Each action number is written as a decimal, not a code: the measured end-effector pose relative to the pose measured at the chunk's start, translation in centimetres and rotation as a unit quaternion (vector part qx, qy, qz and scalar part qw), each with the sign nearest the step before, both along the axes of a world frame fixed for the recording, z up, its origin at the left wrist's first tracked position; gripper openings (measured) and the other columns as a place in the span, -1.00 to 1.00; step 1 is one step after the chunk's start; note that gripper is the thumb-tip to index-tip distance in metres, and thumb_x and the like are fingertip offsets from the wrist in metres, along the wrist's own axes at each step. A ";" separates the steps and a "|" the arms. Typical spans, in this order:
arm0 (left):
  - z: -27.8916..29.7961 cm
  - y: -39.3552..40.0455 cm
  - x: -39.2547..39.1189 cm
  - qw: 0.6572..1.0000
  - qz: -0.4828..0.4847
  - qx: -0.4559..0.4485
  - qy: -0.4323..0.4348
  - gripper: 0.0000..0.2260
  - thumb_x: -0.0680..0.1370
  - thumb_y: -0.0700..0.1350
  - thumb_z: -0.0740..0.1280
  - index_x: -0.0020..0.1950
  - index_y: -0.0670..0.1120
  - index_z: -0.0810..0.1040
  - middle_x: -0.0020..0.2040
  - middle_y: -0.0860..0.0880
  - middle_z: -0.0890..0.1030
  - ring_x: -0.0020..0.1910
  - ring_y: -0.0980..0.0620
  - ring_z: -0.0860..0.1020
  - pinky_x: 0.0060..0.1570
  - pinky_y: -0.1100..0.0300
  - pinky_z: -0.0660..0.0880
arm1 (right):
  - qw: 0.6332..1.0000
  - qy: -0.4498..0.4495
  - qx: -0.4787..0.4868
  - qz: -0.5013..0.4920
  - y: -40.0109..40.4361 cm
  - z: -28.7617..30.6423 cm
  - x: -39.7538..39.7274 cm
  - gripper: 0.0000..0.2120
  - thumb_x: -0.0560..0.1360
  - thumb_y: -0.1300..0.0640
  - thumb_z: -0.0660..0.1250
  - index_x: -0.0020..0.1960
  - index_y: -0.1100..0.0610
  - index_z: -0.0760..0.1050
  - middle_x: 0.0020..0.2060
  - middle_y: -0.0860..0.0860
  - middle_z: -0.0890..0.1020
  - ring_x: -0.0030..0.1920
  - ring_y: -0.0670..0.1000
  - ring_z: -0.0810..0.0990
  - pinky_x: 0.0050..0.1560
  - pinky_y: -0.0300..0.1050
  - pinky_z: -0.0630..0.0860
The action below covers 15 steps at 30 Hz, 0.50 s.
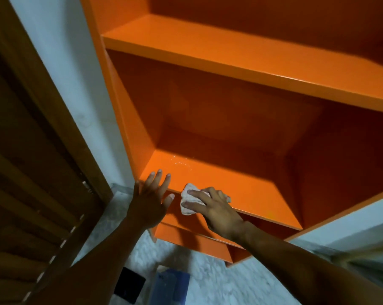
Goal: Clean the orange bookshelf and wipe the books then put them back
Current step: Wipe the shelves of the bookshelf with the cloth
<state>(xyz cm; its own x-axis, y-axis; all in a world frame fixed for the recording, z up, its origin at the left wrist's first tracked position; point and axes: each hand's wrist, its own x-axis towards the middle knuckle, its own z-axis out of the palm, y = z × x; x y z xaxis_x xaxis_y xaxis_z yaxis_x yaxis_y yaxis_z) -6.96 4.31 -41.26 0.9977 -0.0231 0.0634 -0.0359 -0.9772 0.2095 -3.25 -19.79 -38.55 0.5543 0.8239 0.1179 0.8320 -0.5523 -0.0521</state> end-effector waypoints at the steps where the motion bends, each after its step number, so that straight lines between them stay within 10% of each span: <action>1: 0.0 0.3 -0.1 1.000 0.006 0.005 -0.003 -0.45 0.59 0.18 0.08 0.49 -0.07 0.41 0.50 -0.18 0.38 0.45 -0.21 0.39 0.26 -0.35 0.35 | 1.000 0.012 0.013 0.011 0.1 0.5 0.0 -0.38 0.44 0.30 0.13 0.44 -0.12 0.35 0.46 0.04 0.38 0.21 0.17 0.43 0.03 0.06 0.35; 7: -0.7 -0.5 -0.4 0.999 0.051 -0.013 -0.015 -0.43 0.63 0.25 -0.07 0.57 0.02 0.22 0.56 -0.12 0.28 0.53 -0.20 0.26 0.32 -0.39 0.25 | 0.944 0.037 0.225 -0.237 -0.8 2.5 8.6 -0.51 0.48 0.08 0.10 0.38 -0.11 0.43 0.26 0.00 0.59 0.19 0.15 0.55 0.17 0.12 0.46; 15: -2.5 -2.2 0.0 0.987 0.119 -0.066 -0.089 -0.45 0.63 0.18 0.05 0.61 0.03 0.15 0.61 -0.08 0.16 0.58 -0.16 0.10 0.37 -0.41 0.20 | 0.951 0.064 0.056 -0.296 1.3 -1.6 14.3 -0.36 0.47 -0.13 -0.19 0.48 -0.12 0.33 0.54 0.03 0.26 0.49 0.26 0.24 0.45 0.22 0.16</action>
<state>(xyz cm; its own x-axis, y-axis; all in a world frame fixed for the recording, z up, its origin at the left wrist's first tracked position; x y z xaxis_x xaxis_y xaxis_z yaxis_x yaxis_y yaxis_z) -6.98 2.10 -43.80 0.9468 0.2299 0.2252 0.1426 -0.9269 0.3471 11.01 -18.45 -40.19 0.9329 0.3493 0.0874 0.3600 -0.9069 -0.2191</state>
